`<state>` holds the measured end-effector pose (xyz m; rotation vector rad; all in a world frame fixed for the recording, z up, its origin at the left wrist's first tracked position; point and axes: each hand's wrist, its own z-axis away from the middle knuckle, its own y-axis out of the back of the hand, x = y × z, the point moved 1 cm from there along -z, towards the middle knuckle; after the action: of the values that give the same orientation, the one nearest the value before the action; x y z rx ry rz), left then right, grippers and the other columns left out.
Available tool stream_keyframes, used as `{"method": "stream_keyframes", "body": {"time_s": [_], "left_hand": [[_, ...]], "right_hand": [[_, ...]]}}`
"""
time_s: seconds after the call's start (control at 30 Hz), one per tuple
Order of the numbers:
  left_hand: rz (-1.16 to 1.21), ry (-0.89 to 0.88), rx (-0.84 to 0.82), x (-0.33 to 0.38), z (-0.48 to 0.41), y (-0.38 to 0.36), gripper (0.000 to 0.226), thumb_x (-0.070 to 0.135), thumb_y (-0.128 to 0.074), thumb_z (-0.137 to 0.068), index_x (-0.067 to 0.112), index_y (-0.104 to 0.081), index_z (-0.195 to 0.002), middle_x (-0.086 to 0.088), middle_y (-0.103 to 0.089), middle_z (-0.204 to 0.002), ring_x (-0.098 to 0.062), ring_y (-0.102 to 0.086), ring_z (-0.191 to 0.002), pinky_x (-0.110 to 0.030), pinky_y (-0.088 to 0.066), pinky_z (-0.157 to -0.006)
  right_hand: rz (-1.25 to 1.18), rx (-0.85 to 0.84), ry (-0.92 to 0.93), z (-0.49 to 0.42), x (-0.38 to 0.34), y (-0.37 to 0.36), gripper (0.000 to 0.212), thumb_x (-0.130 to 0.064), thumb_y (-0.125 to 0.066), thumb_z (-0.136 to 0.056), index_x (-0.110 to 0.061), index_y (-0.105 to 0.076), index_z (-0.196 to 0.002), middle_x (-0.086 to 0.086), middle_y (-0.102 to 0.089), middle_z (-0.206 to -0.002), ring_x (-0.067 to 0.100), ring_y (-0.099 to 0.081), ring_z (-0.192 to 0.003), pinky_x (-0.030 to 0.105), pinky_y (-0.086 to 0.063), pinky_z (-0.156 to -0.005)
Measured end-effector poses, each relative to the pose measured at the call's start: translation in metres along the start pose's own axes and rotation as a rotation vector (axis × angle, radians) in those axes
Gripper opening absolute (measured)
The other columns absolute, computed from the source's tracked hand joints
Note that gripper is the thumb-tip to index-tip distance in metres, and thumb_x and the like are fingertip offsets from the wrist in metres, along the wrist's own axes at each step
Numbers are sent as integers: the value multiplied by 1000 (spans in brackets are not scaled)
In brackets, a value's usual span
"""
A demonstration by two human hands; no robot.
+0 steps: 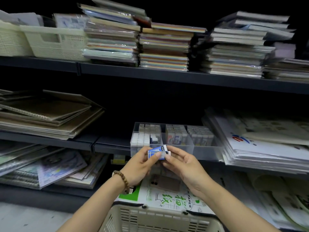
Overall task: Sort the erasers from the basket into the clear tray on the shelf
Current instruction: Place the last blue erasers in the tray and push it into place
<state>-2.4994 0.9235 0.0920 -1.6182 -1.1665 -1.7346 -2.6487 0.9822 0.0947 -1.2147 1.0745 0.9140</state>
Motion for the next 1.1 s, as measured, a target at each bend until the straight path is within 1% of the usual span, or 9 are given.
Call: {"method": "stream_keyframes", "body": {"time_s": [0.1, 0.23, 0.33, 0.43, 0.5, 0.57, 0.67, 0.8, 1.1], "left_hand": [[-18, 16, -29, -1, -4, 6, 32, 38, -46, -93, 13, -46, -113, 6, -39, -63, -3, -32, -47, -17, -29, -46], [250, 115, -88, 3, -11, 11, 30, 31, -52, -92, 13, -52, -116, 8, -46, -70, -1, -37, -51, -14, -35, -48], [245, 106, -78, 4, -20, 16, 33, 30, -56, -89, 13, -57, -117, 10, -54, -73, 0, -44, -56, -14, -39, -53], [-25, -24, 89, 2, -29, 30, 51, 32, -64, -83, 21, -44, -129, 9, -58, -95, -3, -57, -81, -18, -49, -70], [-451, -223, 168, -1, -33, 44, 65, 41, -69, -77, 31, -37, -133, 13, -54, -105, -4, -52, -96, -22, -47, -85], [-862, -364, 141, -4, -39, 54, 70, 55, -65, -75, 37, -34, -135, 17, -47, -121, -3, -41, -114, -26, -37, -102], [-1148, -361, 55, -13, -57, 53, 80, 71, -52, -74, 41, -22, -142, 13, -22, -149, -9, -15, -138, -31, -8, -117], [-1285, -328, 26, -29, -73, 47, 78, 75, -42, -77, 46, -14, -143, 10, 0, -156, -14, 3, -143, -35, 8, -115], [-1148, -267, 93, -41, -76, 53, 71, 71, -46, -78, 48, -20, -140, 9, -16, -153, -13, -9, -141, -34, -9, -116]], "right_hand": [[-36, -32, -32, -8, -3, -6, 30, -10, -63, -87, -13, -61, -116, 6, -71, -110, 13, -69, -95, 18, -55, -76], [-50, -84, -58, -21, -5, -11, 32, -9, -61, -87, -11, -58, -119, 8, -70, -111, 13, -69, -93, 19, -56, -78], [-51, -78, -55, -33, -8, -7, 34, -7, -62, -85, -6, -58, -119, 10, -70, -109, 12, -69, -87, 18, -56, -74], [17, -38, -9, -50, -21, 4, 33, -1, -58, -87, 4, -56, -120, 11, -69, -104, 8, -69, -76, 16, -56, -69], [127, -3, 9, -61, -37, 16, 32, 2, -57, -87, 6, -55, -119, 14, -67, -102, 9, -68, -71, 16, -57, -67], [267, 11, 12, -70, -54, 27, 28, 2, -59, -86, 2, -57, -114, 20, -65, -109, 17, -67, -76, 19, -57, -69], [508, -56, 9, -83, -74, 35, 29, -3, -64, -85, -2, -59, -113, 20, -67, -111, 23, -66, -86, 23, -57, -72], [745, -185, -43, -105, -86, 27, 35, -5, -67, -83, -1, -60, -117, 16, -69, -106, 17, -66, -87, 20, -56, -70], [1159, -312, -82, -136, -78, -8, 55, -14, -70, -83, 4, -49, -131, 18, -62, -120, 15, -64, -83, 19, -54, -68]]}}
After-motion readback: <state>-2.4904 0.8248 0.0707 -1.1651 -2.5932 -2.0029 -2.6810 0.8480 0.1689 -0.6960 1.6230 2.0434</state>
